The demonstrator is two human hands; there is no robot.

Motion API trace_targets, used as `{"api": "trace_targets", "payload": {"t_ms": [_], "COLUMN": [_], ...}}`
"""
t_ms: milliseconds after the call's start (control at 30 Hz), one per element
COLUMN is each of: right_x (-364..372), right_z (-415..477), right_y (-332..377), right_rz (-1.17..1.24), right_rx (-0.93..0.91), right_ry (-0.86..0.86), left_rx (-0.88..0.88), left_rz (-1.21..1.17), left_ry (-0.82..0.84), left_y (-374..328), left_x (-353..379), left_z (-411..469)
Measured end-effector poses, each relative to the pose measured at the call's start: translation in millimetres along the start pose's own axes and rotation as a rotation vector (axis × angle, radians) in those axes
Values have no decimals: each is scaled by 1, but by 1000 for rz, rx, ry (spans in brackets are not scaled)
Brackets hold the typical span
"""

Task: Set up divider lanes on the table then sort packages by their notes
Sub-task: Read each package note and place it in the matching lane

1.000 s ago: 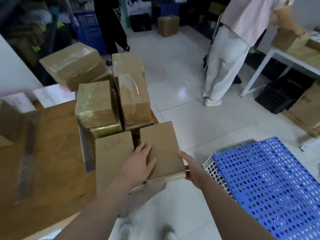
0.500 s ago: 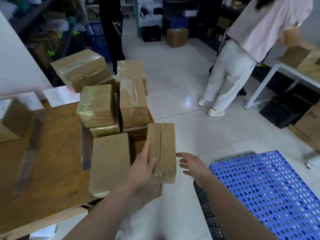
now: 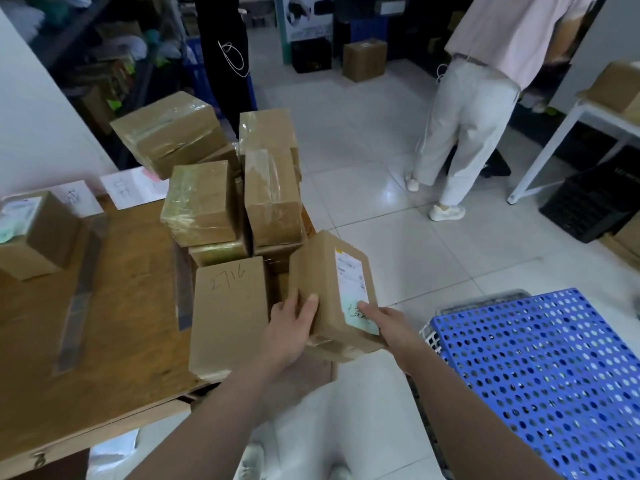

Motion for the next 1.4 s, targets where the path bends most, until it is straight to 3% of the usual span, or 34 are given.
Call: {"api": "trace_targets", "payload": {"t_ms": [200,533,900,1167,1400], "right_x": [-20,-16,-30,-1,92], "right_z": [-4,-23,-70,-115,-143], "right_y": [-4,0,55,104,147], "right_rz": [-71,-129,-209,-369,-396], "right_rx": [-48,-153,-354,-523,-668], "right_ry": [-63,14,-198,-274,-128], "left_rx": [-42,-100,72,245,289], "left_rz": [-27,-137,-408,-511,-542], "left_ry": [75,103,22,-85,-264], "left_y": [2,9,-27,-45,-17], "left_x": [12,20,5,-48,-139], "left_z": [0,-4,-34,-74,-115]}}
Point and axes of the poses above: each hand's wrist, its own z-axis towards the middle knuckle, its own x-axis out of the palm, y = z × x, the point moved 1 cm from there along z, towards the middle knuckle, and after that the axes turned 12 degrees about -z, right-handed, at the moved point
